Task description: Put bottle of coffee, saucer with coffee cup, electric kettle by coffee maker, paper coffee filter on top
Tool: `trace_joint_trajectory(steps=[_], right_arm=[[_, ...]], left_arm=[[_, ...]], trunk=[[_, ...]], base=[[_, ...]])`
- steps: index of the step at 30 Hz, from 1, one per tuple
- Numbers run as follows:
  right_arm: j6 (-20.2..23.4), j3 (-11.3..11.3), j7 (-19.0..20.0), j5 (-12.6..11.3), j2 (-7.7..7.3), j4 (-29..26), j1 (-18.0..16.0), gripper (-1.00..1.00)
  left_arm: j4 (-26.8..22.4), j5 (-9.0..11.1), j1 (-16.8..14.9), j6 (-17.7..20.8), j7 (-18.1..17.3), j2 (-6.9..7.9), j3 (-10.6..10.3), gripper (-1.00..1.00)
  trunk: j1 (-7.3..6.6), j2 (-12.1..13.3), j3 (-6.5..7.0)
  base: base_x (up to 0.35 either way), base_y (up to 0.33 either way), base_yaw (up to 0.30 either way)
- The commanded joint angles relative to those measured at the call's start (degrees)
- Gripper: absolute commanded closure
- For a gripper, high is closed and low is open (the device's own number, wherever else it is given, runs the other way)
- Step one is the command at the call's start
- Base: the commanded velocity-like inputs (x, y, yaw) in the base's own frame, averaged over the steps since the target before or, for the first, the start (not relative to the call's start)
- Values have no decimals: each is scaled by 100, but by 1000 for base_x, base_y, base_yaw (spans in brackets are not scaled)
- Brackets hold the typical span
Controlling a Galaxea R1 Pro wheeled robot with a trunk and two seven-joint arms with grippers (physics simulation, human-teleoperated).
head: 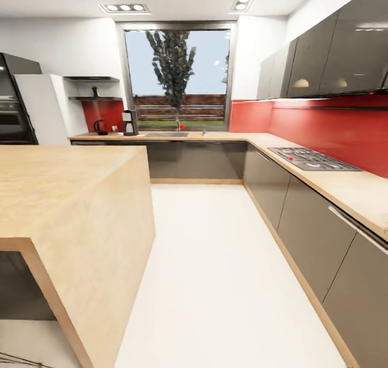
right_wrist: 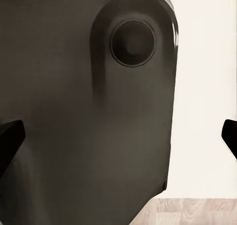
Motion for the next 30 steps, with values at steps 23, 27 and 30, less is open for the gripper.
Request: trace_joint_trajectory(steps=[23, 27, 30], right_arm=[[-4, -4, -28, 47, 0, -1061, -1, -100], [-5, -4, -7, 46, 0, -1430, -1, -100], [-7, -4, 2, 46, 0, -1551, -1, -100]], left_arm=[[-1125, 0, 2, -15, -10, 4, 0, -100], [-1434, 6, 2, -13, -6, 3, 0, -100], [-1571, 24, 0, -12, -5, 1, 5, -100]], trunk=[[2, -2, -20], [2, -2, -25], [2, -2, -26]], base=[[317, -98, -65], [344, 0, 22], [344, 0, 5]])
